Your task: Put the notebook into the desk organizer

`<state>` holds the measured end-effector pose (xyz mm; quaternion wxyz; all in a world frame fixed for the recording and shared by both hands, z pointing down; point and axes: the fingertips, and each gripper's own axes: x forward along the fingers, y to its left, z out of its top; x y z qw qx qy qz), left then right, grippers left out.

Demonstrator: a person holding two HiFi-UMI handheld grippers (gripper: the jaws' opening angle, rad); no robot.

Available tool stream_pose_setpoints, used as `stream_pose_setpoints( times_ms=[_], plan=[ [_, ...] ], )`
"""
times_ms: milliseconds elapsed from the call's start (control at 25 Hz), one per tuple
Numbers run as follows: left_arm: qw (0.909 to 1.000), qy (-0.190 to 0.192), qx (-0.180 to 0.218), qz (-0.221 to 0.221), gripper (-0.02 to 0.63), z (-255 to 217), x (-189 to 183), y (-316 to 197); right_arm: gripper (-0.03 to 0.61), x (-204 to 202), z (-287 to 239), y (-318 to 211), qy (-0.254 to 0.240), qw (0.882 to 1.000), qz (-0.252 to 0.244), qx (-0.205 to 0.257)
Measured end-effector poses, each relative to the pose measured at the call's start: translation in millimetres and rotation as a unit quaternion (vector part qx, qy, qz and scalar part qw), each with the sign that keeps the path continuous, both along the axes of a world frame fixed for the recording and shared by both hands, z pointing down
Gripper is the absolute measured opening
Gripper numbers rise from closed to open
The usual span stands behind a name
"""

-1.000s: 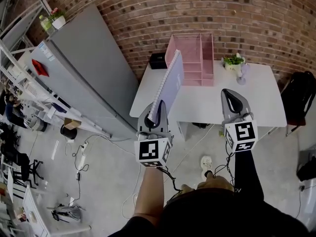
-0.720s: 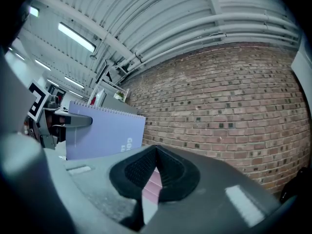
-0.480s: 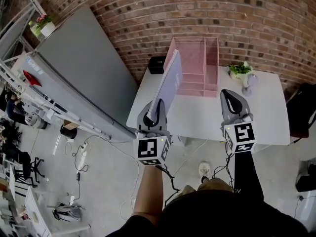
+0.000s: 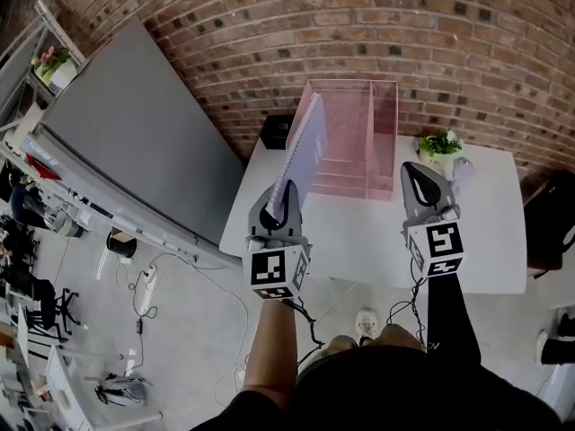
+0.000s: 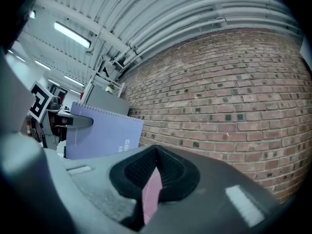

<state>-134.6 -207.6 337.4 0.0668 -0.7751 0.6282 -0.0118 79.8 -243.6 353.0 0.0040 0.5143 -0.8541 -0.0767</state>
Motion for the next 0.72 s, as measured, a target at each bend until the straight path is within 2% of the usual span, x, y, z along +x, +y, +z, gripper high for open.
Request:
stream_pose_setpoints(
  times_ms=[320, 720],
  plan=[
    [1.0, 0.003, -0.001, 0.002, 0.034, -1.7, 13.7, -50.1, 0.0, 5.6, -0.8, -48.9, 0.001, 1.0, -0.005, 0.0],
    [0.9998, 0.013, -0.008, 0.013, 0.034, 1.2, 25.5, -89.6, 0.0, 16.2, 5.3, -73.4, 0.002, 1.0, 0.013, -0.006]
  ],
)
